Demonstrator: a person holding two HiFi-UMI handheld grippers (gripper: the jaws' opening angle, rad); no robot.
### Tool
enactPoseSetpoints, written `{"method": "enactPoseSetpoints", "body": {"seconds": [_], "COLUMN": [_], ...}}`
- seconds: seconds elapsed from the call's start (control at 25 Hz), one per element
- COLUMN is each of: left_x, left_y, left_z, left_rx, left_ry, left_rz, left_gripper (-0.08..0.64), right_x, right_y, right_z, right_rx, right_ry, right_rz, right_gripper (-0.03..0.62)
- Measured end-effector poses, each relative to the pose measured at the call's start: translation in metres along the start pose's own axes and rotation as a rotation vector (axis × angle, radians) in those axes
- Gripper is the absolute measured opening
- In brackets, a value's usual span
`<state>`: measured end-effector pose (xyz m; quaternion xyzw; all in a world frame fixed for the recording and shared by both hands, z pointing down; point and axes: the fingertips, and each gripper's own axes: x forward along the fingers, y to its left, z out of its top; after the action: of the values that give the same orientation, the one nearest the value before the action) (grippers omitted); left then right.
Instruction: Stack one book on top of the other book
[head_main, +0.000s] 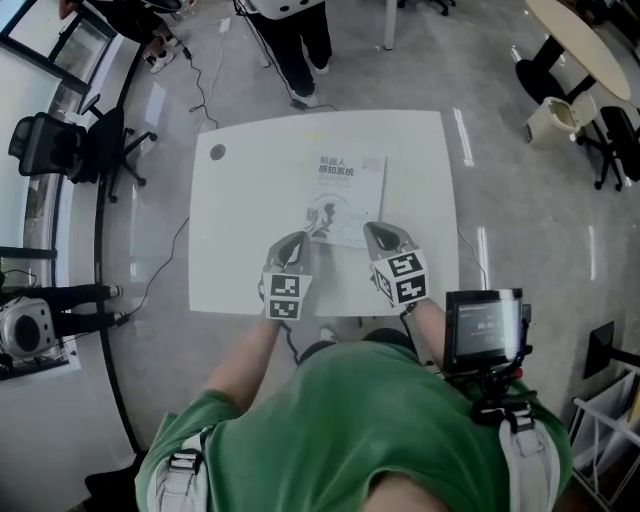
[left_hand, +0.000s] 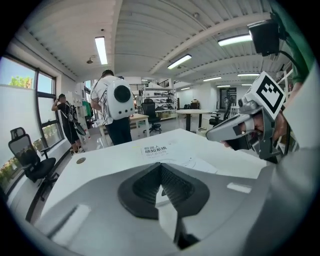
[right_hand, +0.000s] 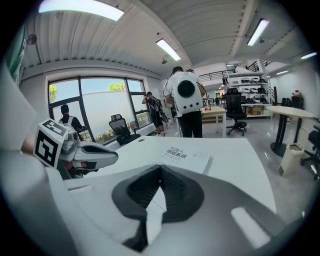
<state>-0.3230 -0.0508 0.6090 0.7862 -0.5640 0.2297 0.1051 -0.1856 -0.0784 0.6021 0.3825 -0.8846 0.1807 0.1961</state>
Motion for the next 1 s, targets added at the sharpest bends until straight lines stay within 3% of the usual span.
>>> {"method": "enactPoseSetpoints", "body": {"seconds": [0.24, 0.8, 1.0], "left_x": [-0.028, -0.158, -0.168], "left_y": [-0.013, -0.026, -0.029], "left_z": [0.023, 0.018, 0.024], "left_rx": [0.003, -0.019, -0.024], "left_ry": [-0.119, -0.315, -0.353], "left_rz": [-0.038, -0.115, -0.113], "left_gripper": [0.006, 0.006, 0.006], "right_x": [-0.029, -0.123, -0.129], "right_y": [0.034, 0.151, 0.157], "right_z": [0.009, 0.008, 0.01], "right_rx": [-0.018, -0.054, -0.058], "right_ry": [-0.057, -0.202, -0.217], "right_rz": [-0.045, -0.193, -0.195], "right_gripper": [0.003, 0.003, 0.003]}}
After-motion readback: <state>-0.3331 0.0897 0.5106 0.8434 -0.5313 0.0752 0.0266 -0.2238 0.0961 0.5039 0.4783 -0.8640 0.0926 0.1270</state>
